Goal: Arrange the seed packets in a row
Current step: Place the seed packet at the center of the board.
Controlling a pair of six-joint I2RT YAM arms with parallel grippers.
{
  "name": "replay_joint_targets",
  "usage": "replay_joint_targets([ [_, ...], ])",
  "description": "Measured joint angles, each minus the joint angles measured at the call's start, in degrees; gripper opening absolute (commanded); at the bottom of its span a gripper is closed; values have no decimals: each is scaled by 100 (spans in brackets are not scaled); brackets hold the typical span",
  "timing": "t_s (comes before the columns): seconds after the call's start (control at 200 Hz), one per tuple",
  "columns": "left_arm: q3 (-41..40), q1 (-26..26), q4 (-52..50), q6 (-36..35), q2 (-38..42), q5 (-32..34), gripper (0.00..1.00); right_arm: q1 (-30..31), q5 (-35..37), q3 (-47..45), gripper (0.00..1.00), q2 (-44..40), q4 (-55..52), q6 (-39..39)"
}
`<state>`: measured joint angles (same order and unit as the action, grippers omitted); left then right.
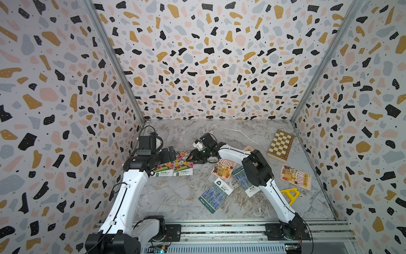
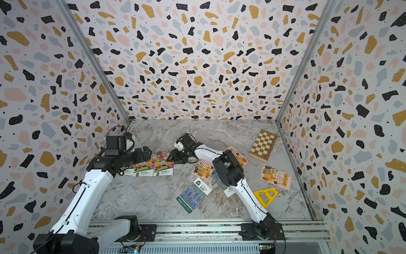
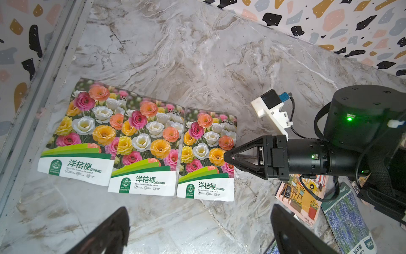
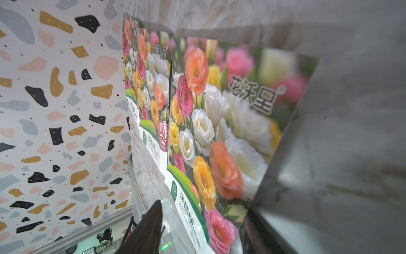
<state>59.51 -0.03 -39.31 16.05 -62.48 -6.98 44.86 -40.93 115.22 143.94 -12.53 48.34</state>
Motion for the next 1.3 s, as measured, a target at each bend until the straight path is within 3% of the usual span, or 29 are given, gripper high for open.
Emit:
replay_joint_targets([
  [0.26, 0, 0, 0, 0, 0, -7, 99, 105, 380, 444, 67, 72, -605, -348],
  [0.586, 0, 0, -2, 0, 0, -7, 99, 282, 1473, 798, 68, 66, -1211, -844],
  [0.901, 0, 0, -4, 0, 0, -7, 99, 415, 2118, 911, 59, 39, -1556, -1071],
  [1.297, 0, 0, -4, 0, 0, -9, 99, 424, 1729, 909, 51, 44, -1637, -1091],
])
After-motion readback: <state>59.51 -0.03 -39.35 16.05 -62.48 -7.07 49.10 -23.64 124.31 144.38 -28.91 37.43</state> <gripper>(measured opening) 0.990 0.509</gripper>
